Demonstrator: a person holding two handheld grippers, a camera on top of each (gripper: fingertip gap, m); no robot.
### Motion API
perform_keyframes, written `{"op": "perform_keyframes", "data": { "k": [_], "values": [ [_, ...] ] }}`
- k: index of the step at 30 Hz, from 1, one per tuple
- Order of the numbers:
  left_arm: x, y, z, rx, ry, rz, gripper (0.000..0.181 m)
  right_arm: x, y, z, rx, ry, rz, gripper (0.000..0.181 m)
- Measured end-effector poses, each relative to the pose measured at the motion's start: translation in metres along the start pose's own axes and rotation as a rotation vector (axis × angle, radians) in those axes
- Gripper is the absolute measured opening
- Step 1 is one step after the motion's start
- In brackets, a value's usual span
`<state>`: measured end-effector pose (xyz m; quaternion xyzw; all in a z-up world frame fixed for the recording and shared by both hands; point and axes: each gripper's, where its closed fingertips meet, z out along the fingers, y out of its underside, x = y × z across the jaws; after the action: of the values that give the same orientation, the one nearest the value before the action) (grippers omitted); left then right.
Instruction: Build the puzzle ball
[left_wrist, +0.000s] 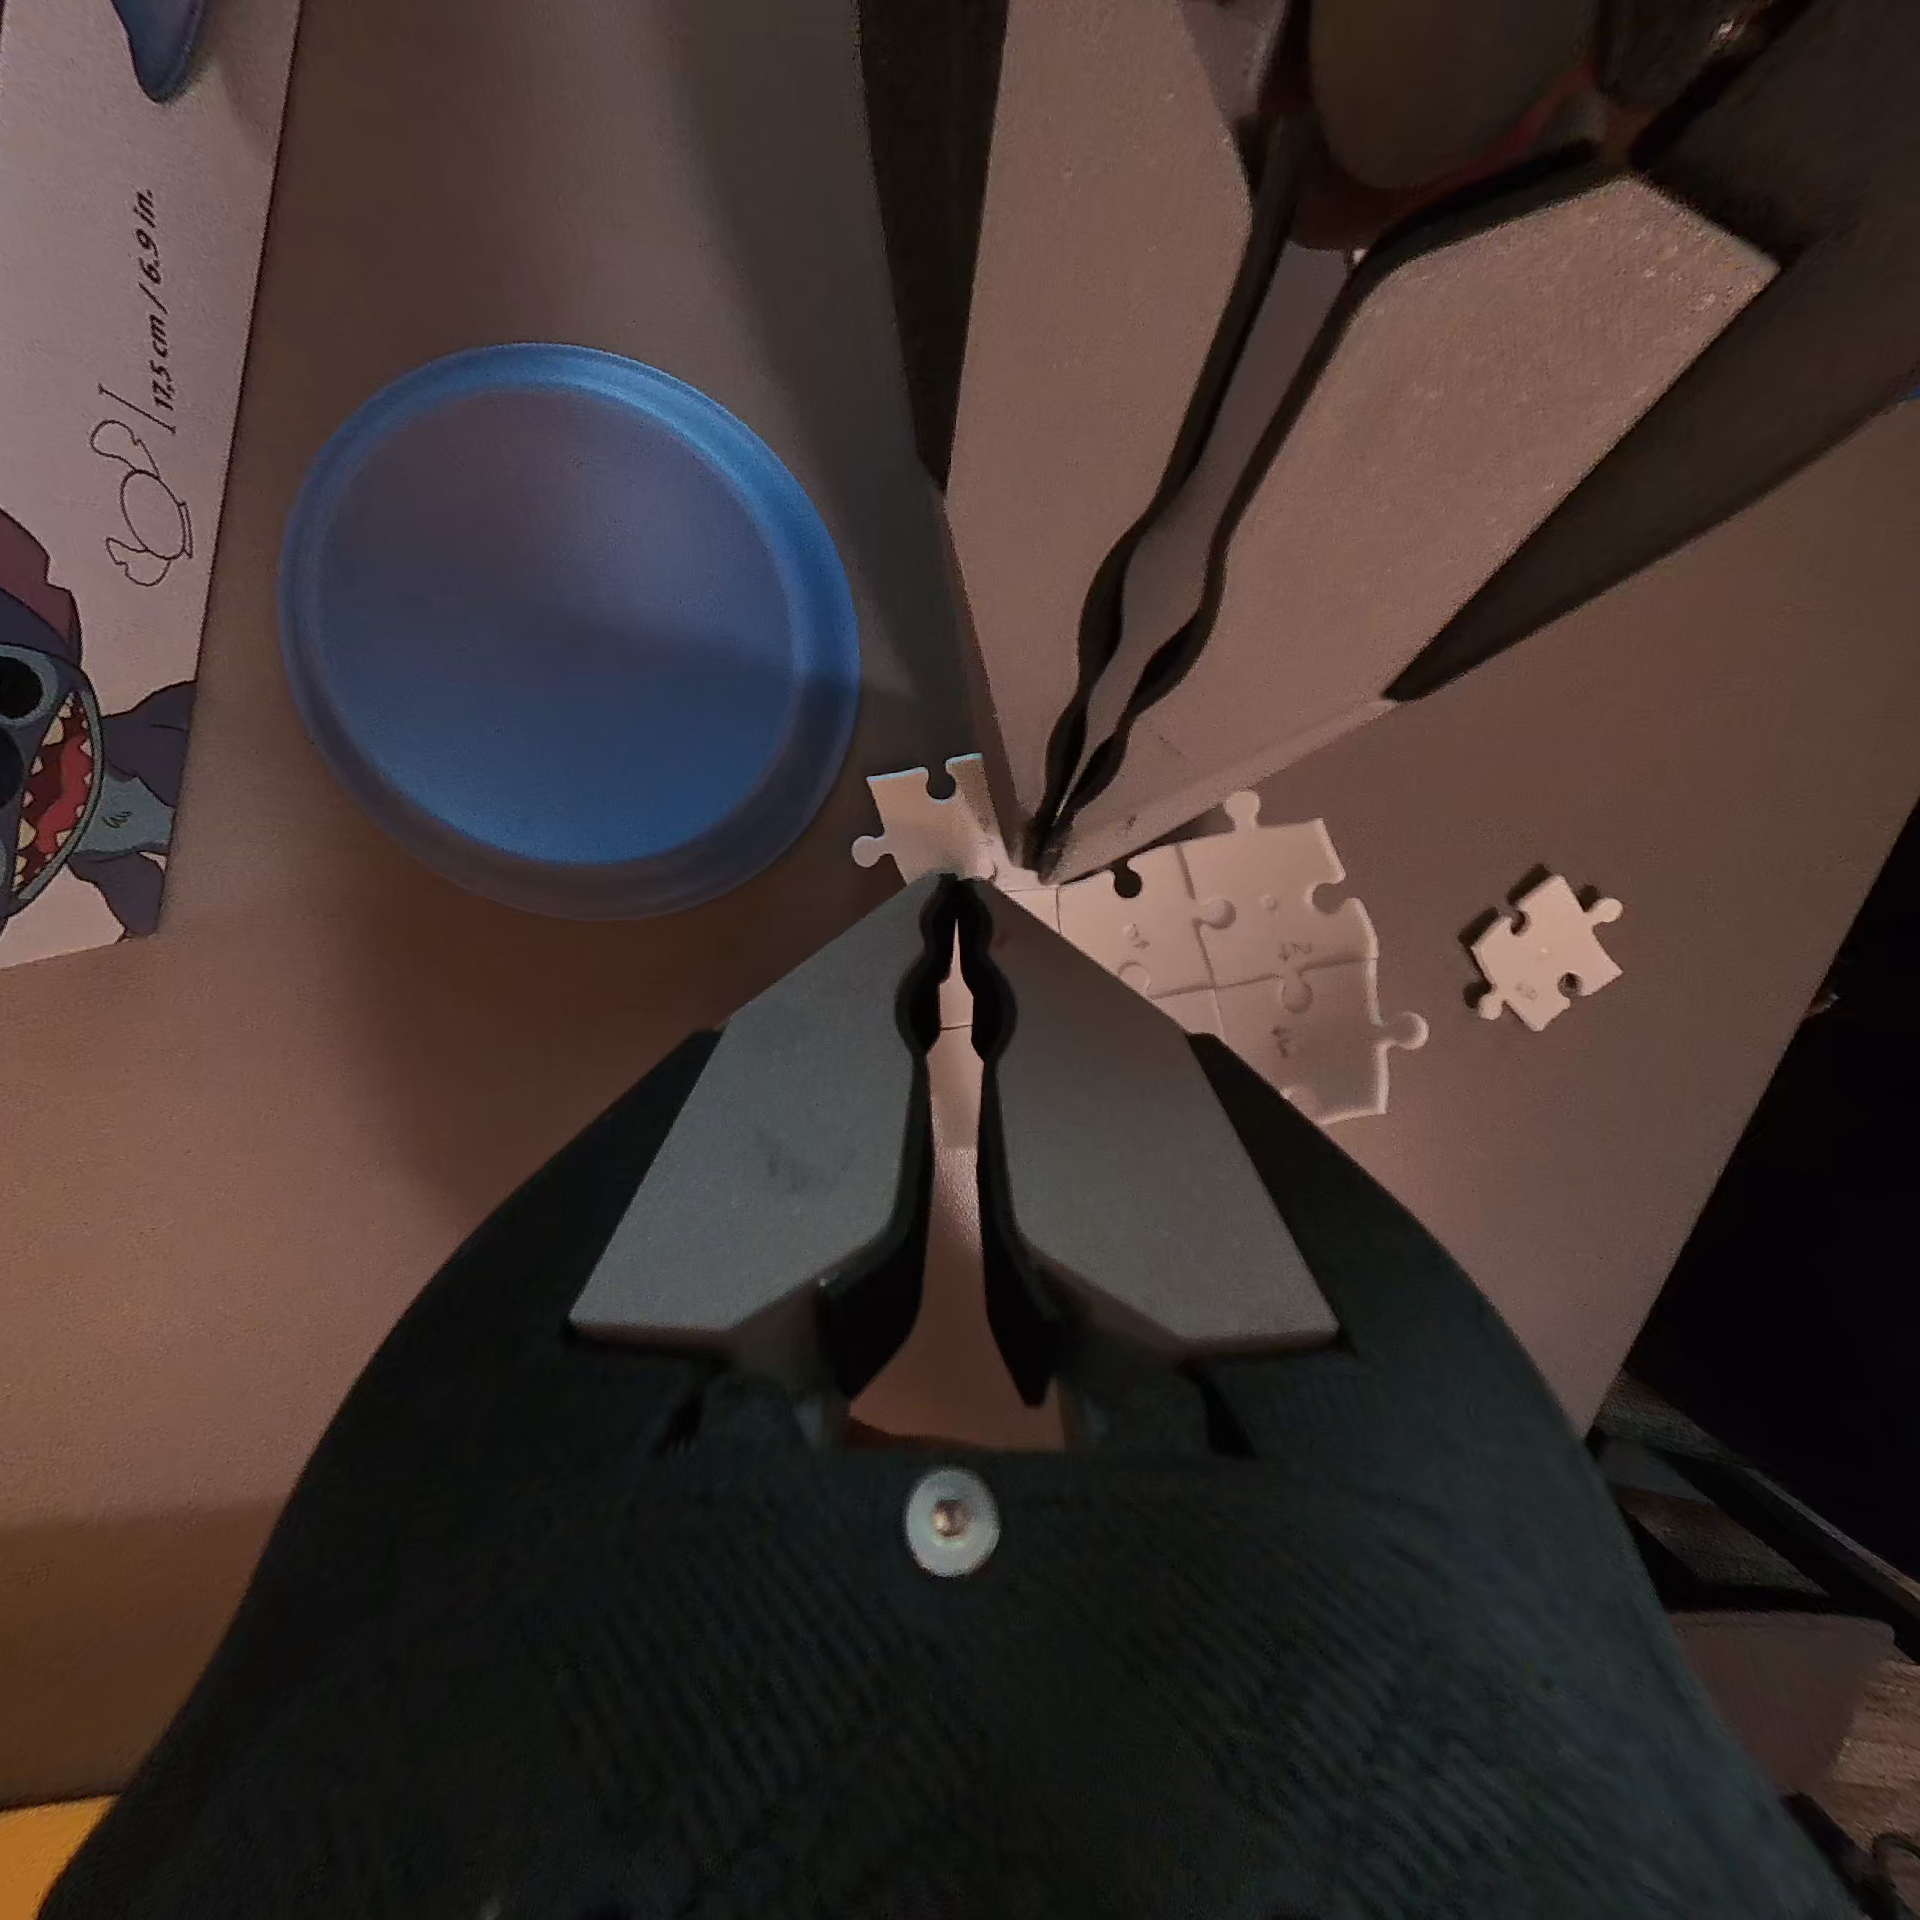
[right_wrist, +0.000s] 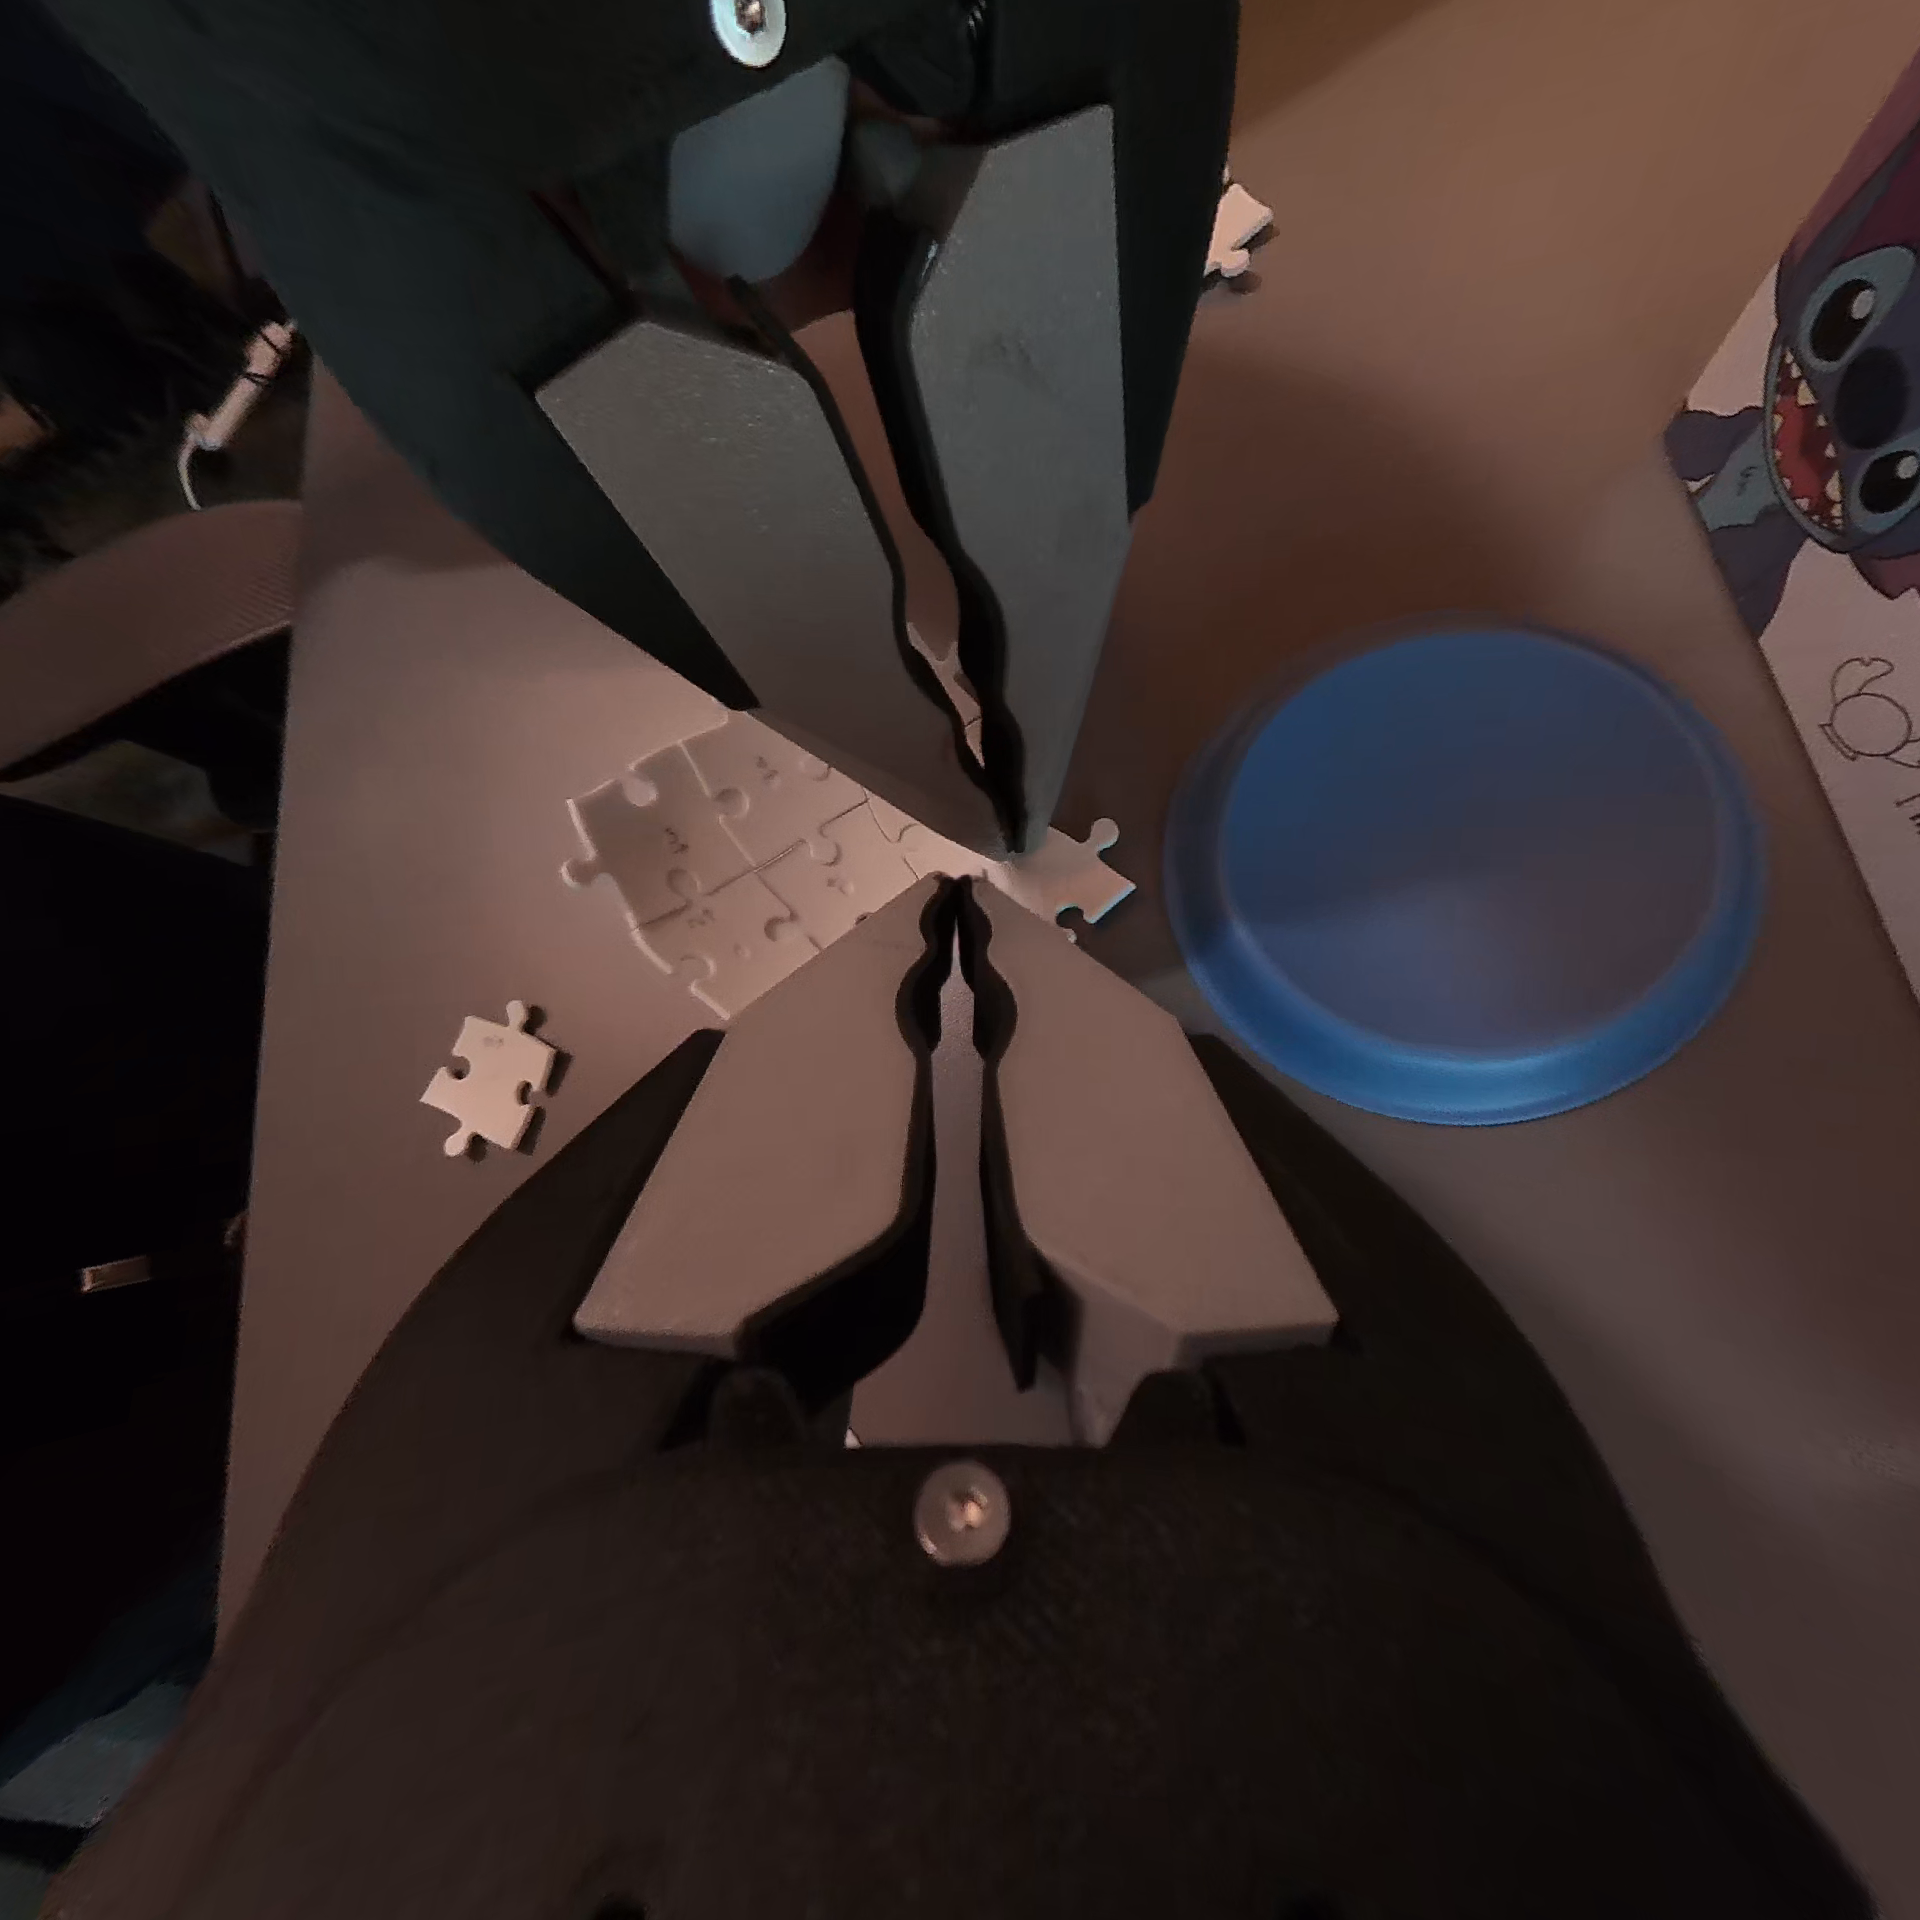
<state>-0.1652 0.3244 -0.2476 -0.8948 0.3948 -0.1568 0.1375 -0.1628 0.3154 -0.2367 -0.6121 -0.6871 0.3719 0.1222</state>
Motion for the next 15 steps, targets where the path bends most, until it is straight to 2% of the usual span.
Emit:
{"op": "perform_keyframes", "data": {
  "k": [12, 15],
  "values": [
    [0.0023, 0.0003, 0.0001, 0.015, 0.019, -0.013, 0.000, -0.0013, 0.0083, 0.0049, -0.083, 0.090, -0.113, 0.000],
    [0.0052, -0.0016, 0.0009, 0.031, 0.029, -0.007, 0.000, -0.0076, 0.0076, 0.0086, -0.063, 0.065, -0.117, 0.000]
  ]
}}
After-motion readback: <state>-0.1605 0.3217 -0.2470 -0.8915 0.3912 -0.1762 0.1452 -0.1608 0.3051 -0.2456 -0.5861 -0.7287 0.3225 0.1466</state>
